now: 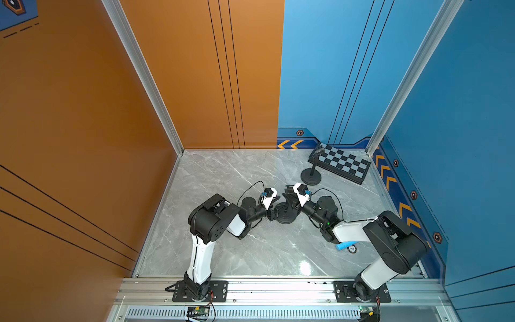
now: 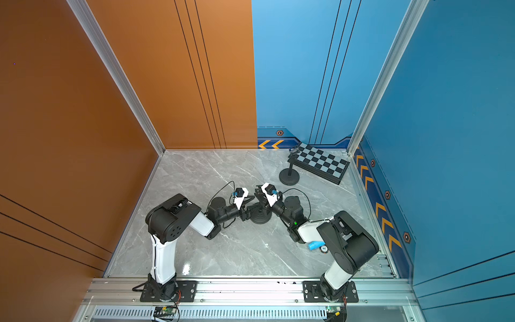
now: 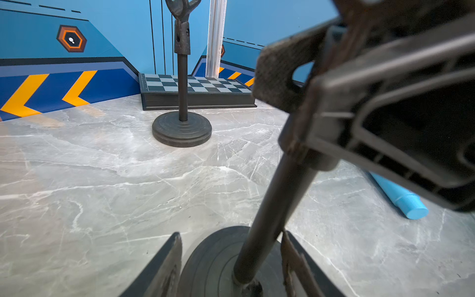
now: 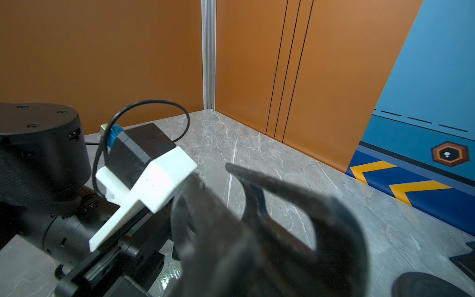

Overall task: Assemble a microphone stand
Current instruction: Screw the microphone stand pole into the microphone stand base.

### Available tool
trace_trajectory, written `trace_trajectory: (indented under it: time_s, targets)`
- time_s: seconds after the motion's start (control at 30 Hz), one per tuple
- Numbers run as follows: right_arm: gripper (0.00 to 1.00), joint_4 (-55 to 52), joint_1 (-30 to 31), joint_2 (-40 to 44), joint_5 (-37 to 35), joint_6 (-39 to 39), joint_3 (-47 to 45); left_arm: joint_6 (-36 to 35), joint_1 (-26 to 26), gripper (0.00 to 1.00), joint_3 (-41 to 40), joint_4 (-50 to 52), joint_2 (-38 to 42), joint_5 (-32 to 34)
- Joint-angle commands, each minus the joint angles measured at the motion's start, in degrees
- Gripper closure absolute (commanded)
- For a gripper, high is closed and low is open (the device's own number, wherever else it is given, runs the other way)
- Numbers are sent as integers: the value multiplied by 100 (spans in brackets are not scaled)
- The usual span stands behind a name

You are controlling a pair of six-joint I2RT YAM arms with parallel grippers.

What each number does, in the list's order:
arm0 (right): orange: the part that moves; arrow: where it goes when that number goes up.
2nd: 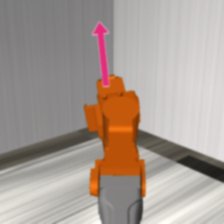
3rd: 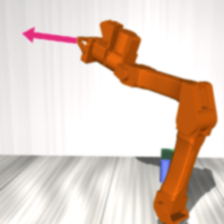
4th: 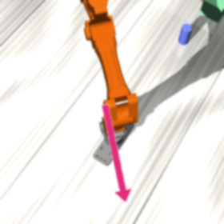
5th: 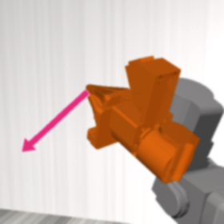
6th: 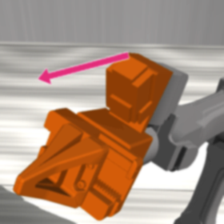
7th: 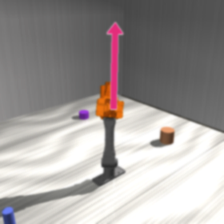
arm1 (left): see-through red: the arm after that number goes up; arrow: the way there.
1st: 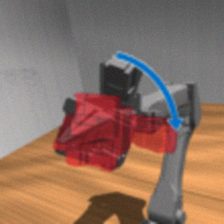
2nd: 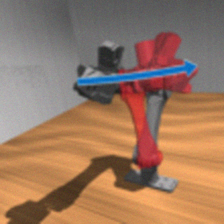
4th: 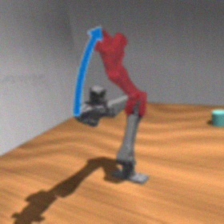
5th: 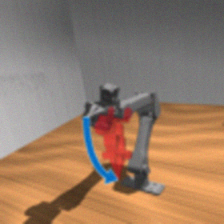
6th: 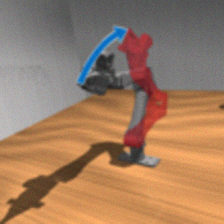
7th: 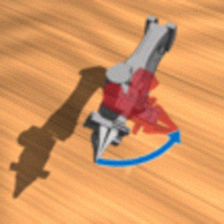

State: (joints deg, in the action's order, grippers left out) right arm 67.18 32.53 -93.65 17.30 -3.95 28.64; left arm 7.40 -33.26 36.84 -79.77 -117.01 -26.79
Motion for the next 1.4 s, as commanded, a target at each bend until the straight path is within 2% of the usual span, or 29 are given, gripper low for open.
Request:
trace_trajectory:
  time_s: [0.0, 0.33, 0.47, 0.73, 1.07, 1.2, 1.37]
  targets:
    - [100, -568, -35, -87, 224, 253, -166, 65, 33, 37, 78, -102, 41, -322]
    - [100, -661, 149, -63, 223, 410, -315, -33, 16, 36, 67, -107, 47, -574]
    - [100, -1036, 160, 63, 201, 239, -288, -52, 4, 37, 95, -102, 37, -681]
    - [100, -1382, 175, 198, 147, 50, -427, 164, -86, 50, 304, -106, -50, -945]
    - [100, -1745, 232, 358, 182, 28, -409, 96, -129, 57, 306, -102, -111, -1132]
    - [100, -1985, 244, 383, 283, -18, -324, 21, -171, 67, 260, -101, -69, -1259]
    - [100, -2041, 237, 304, 238, -45, -241, -63, -191, 72, 204, -108, -29, -1248]
